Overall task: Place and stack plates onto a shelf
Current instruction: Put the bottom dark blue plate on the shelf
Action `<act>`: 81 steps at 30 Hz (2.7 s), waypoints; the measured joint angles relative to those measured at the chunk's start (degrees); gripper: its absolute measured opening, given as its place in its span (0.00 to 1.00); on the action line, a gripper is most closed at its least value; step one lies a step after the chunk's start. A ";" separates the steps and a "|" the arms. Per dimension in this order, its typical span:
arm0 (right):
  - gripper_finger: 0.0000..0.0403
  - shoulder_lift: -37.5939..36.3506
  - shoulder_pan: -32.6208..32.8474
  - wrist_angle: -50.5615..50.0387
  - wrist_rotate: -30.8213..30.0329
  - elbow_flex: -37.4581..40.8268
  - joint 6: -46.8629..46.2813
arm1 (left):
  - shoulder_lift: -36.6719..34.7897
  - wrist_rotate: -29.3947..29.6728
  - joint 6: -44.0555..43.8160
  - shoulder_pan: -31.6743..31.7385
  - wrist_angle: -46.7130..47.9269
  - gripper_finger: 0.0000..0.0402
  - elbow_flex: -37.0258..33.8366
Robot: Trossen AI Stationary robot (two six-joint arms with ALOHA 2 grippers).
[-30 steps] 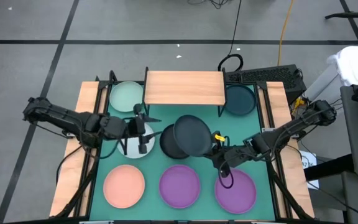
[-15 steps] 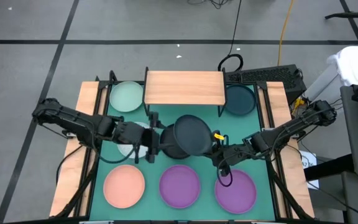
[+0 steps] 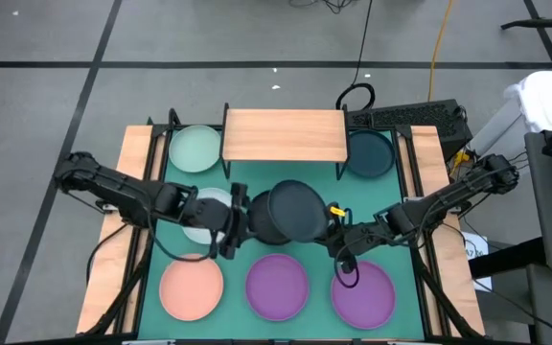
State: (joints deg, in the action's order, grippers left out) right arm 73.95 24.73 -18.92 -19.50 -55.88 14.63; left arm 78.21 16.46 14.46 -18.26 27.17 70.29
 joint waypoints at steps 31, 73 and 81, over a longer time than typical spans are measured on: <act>0.01 0.00 -0.02 -0.17 3.19 0.02 1.73 | 7.26 -12.34 20.51 7.54 2.75 0.36 3.64; 0.71 -0.02 -0.15 15.39 -0.29 0.02 4.92 | 7.32 -17.75 30.34 7.03 -0.96 0.02 2.99; 0.73 -0.48 2.09 20.76 -22.88 0.12 8.80 | 7.22 -17.02 29.53 7.60 -0.99 0.02 2.99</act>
State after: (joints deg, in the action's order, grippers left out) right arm 73.47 26.82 1.84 -42.38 -55.76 23.43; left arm 85.43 -0.56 43.99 -10.67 26.17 73.28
